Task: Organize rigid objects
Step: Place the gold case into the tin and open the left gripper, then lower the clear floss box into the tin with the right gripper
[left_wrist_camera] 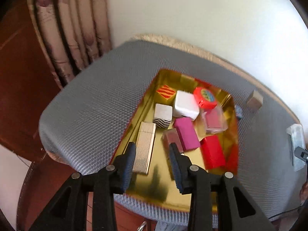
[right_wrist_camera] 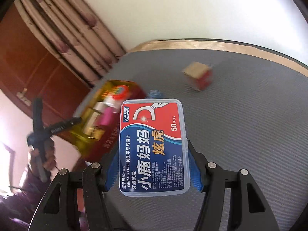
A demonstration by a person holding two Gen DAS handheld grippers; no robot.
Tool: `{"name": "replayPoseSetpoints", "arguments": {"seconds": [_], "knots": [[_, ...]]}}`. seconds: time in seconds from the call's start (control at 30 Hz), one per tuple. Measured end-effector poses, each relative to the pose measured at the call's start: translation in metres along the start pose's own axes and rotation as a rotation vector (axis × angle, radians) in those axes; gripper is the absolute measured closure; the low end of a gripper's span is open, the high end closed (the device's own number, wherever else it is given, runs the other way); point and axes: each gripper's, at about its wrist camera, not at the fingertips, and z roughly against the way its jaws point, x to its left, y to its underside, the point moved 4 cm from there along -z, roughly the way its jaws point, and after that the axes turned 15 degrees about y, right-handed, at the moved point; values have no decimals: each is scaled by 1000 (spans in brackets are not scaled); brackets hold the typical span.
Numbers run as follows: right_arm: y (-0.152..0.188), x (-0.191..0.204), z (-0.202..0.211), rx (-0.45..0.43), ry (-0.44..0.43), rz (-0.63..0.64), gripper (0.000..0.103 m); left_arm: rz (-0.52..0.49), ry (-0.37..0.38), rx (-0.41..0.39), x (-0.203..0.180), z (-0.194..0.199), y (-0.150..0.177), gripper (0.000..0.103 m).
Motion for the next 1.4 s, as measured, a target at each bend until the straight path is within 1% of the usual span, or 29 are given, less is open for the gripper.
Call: {"name": "replayPoseSetpoints", "arguments": {"seconds": [0.1, 0.17, 0.2, 0.23, 0.3, 0.37, 0.5, 0.57, 0.6, 0.7, 0.83, 1.0, 1.3, 1.4], "knots": [[-13, 34, -4, -1, -82, 9, 45, 38, -45, -79, 1, 26, 9, 59], [-22, 59, -10, 3, -126, 21, 45, 68, -87, -129, 3, 43, 20, 52], [-26, 74, -15, 6, -141, 33, 45, 88, -93, -149, 5, 50, 25, 47], [-29, 87, -21, 10, -152, 46, 45, 101, -83, -163, 8, 54, 29, 47], [-33, 114, -35, 25, -170, 63, 45, 112, -61, -179, 11, 56, 34, 47], [-33, 136, -54, 56, -183, 72, 45, 105, -69, -173, 14, 52, 39, 47], [-27, 170, -95, 103, -141, 97, 45, 64, -96, -154, 12, 45, 43, 47], [-23, 174, -104, 116, -135, 95, 45, 54, -86, -149, 11, 44, 44, 47], [-21, 179, -111, 121, -115, 105, 45, 50, -83, -147, 10, 44, 44, 47], [-18, 181, -122, 139, -90, 105, 45, 27, -92, -143, 8, 41, 45, 47], [-14, 185, -129, 135, -49, 130, 45, 4, -108, -127, 5, 37, 46, 47], [-13, 188, -132, 131, -18, 146, 44, 15, -110, -102, 9, 33, 47, 47], [-11, 193, -130, 131, -3, 147, 43, 15, -117, -76, 10, 28, 48, 47], [-10, 196, -131, 135, -11, 137, 42, 12, -118, -66, 9, 27, 49, 47]]}}
